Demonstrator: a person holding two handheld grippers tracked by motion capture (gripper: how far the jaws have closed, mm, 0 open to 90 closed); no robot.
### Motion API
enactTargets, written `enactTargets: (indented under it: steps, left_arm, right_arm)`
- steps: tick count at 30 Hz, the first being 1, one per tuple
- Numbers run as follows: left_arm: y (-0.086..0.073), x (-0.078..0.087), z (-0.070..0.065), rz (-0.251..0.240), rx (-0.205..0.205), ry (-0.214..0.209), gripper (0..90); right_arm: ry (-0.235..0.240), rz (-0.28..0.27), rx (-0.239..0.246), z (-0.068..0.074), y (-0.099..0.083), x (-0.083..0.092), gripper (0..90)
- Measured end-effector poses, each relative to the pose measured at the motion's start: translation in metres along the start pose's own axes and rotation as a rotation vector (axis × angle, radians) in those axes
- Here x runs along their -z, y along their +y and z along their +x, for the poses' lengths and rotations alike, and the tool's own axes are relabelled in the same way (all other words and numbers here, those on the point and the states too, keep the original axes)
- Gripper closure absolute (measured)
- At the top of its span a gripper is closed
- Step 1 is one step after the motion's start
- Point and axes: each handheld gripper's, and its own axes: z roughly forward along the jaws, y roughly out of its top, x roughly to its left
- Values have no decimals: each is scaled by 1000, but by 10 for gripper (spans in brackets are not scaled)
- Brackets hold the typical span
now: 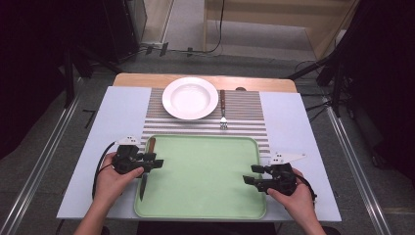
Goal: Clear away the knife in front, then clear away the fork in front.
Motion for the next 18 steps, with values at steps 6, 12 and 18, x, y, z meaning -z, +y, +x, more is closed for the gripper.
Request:
enactTargets:
  steps: [6,12,18]
  left_arm:
    - [3,8,-10,-92,-26,5,444]
    - [0,9,-15,-129,-27,-25,447]
    - [2,8,-16,-61,-42,-64,443]
  right_arm:
    - [-7,-5,-2,0,1,0,395]
    - [5,-66,-31,-3,3,1,396]
    - [0,-48,-35,-5,9,4,399]
